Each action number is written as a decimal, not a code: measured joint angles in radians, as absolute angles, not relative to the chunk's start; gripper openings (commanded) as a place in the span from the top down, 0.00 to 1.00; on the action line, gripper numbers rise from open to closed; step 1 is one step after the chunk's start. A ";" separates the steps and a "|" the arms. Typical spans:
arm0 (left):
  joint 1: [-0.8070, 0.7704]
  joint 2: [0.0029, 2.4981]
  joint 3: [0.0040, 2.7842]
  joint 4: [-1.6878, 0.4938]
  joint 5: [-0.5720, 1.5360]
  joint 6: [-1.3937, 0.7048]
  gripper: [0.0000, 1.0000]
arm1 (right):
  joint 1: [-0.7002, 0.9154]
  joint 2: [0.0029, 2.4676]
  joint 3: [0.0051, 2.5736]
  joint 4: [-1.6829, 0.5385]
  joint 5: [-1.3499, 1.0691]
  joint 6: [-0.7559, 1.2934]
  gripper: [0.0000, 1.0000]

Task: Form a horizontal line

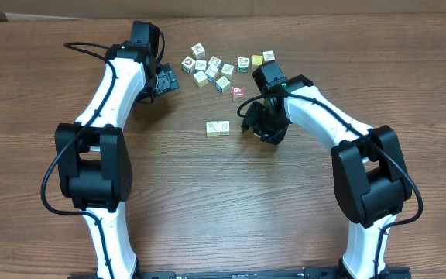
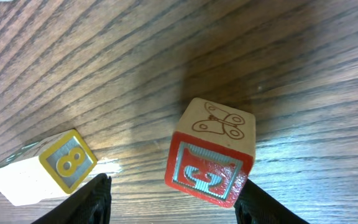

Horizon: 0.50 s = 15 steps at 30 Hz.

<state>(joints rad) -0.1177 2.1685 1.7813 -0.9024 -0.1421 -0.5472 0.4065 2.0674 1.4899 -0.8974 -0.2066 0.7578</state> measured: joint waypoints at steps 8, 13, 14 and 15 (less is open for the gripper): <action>-0.118 2.168 1.781 -0.902 -0.142 -0.547 0.00 | 0.406 2.067 1.490 -0.869 -0.248 0.719 0.40; -0.118 2.168 1.781 -0.902 -0.142 -0.547 0.00 | 0.406 2.067 1.490 -0.912 -0.258 0.661 0.38; -0.118 2.168 1.781 -0.902 -0.142 -0.547 0.00 | 0.405 2.067 1.490 -0.924 -0.258 0.641 0.38; -0.118 2.168 1.781 -0.902 -0.142 -0.547 0.00 | 0.403 2.067 1.490 -0.933 -0.258 0.619 0.37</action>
<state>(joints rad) -0.1177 2.1685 1.7813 -0.9020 -0.1421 -0.5472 0.4034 2.0674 1.4899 -0.9329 -0.2584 0.6189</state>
